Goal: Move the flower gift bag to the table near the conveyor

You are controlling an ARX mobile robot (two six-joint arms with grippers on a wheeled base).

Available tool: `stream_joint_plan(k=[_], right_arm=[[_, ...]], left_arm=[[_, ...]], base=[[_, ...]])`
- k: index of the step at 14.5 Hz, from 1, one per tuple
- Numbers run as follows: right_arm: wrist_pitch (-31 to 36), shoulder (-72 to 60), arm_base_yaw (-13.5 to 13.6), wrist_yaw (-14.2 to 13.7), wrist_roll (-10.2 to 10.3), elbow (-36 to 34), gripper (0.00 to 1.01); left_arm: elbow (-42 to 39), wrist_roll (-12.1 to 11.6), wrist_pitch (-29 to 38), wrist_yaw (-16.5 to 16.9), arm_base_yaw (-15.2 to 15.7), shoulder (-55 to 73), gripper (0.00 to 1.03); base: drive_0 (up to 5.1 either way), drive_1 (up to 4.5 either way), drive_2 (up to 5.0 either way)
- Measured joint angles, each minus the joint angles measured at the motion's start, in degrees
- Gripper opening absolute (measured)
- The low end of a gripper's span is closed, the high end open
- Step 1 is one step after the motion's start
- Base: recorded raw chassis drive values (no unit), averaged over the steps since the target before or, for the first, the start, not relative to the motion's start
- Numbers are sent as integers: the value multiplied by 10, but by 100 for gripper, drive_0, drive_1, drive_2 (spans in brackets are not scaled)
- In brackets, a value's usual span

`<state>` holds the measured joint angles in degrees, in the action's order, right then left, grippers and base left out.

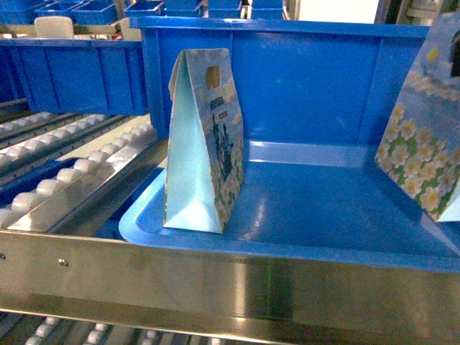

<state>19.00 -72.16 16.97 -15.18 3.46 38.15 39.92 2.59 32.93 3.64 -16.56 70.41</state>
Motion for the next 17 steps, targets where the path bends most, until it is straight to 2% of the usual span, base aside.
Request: stream_joint_plan(k=[6,9,12,14,15,17], right_arm=[[-40,140,-41,51,0,-7,2],[-61,204,-76,83,-1,-26,2],[-97,276,-128,146,-1,-52,2],[-98,308,-158,186,-1,-76,2],[-88,299,-170,197,-7,-83,2],[-84,283,-174,204,-22,-99,2]], left_arm=[[0,0,0,0,0,0,98],[0,0,0,0,0,0,98],[0,0,0,0,0,0,98],[0,0,0,0,0,0,98],[0,0,0,0,0,0,98],[0,0,0,0,0,0,98]], base=[[0,0,0],[0,0,0],[0,0,0],[0,0,0],[0,0,0],[0,0,0]])
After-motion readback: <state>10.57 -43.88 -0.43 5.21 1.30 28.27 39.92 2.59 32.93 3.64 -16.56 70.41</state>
